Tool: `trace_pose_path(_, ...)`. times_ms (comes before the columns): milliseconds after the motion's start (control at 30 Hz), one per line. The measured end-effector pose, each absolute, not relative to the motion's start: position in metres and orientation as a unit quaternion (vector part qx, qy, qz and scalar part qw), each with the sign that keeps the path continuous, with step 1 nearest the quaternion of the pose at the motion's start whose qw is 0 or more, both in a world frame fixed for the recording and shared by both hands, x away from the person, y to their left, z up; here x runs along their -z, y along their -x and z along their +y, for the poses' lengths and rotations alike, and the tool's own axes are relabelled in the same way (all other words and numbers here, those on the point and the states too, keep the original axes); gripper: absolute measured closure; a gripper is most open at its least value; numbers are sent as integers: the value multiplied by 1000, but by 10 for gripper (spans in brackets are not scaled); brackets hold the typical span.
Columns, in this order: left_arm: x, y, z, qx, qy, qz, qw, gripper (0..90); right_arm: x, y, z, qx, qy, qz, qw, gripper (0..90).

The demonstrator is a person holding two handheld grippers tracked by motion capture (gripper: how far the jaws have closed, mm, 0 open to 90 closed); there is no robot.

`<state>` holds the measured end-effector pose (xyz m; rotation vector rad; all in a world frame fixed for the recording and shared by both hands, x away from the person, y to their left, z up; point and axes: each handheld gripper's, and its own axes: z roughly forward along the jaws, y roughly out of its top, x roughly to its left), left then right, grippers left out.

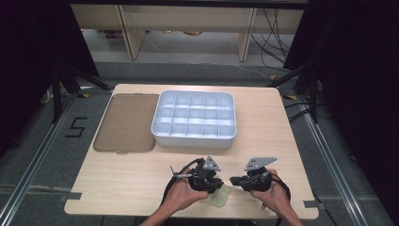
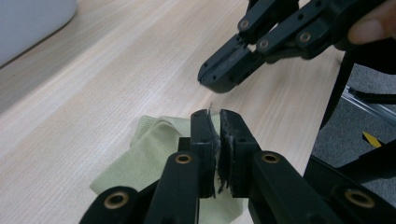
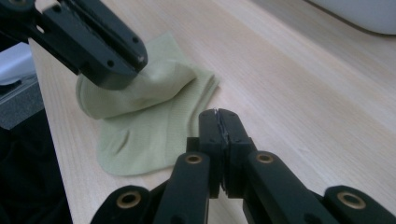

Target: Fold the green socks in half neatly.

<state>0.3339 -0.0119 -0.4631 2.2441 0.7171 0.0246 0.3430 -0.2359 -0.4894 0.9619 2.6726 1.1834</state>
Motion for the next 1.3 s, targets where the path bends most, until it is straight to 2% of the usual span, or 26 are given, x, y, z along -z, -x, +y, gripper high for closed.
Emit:
trace_pose_path(167,470,-336,-16,-9,-895,260,362,837,487,-344,-244,-389,-319,863,43,890)
trace_pose_path(600,486,-332,-32,-5,-895,269,356,821,484,-343,-251,-388,-327,860,44,878)
trace_pose_path(633,485,-333,-31,-8,-903,255,345,817,484,-343,-251,-388,-326,861,44,878)
trace_pose_path(733,486,-331,-34,0,-890,270,368,743,484,-343,-252,-387,-326,861,48,876)
trace_pose_path(767,485,-331,-34,5,-886,273,374,743,484,-343,-252,-388,-324,861,46,875)
trace_pose_path(900,473,-330,-30,17,-870,279,407,606,482,-343,-252,-388,-331,859,45,867)
trace_pose_path(967,463,-329,-26,26,-866,276,416,582,480,-342,-253,-393,-332,856,50,867)
trace_pose_path(1067,449,-327,-10,17,-860,279,427,582,477,-342,-255,-396,-323,857,67,862)
trace_pose_path(1300,450,-324,25,-13,-868,284,407,680,469,-335,-248,-403,-311,858,61,859)
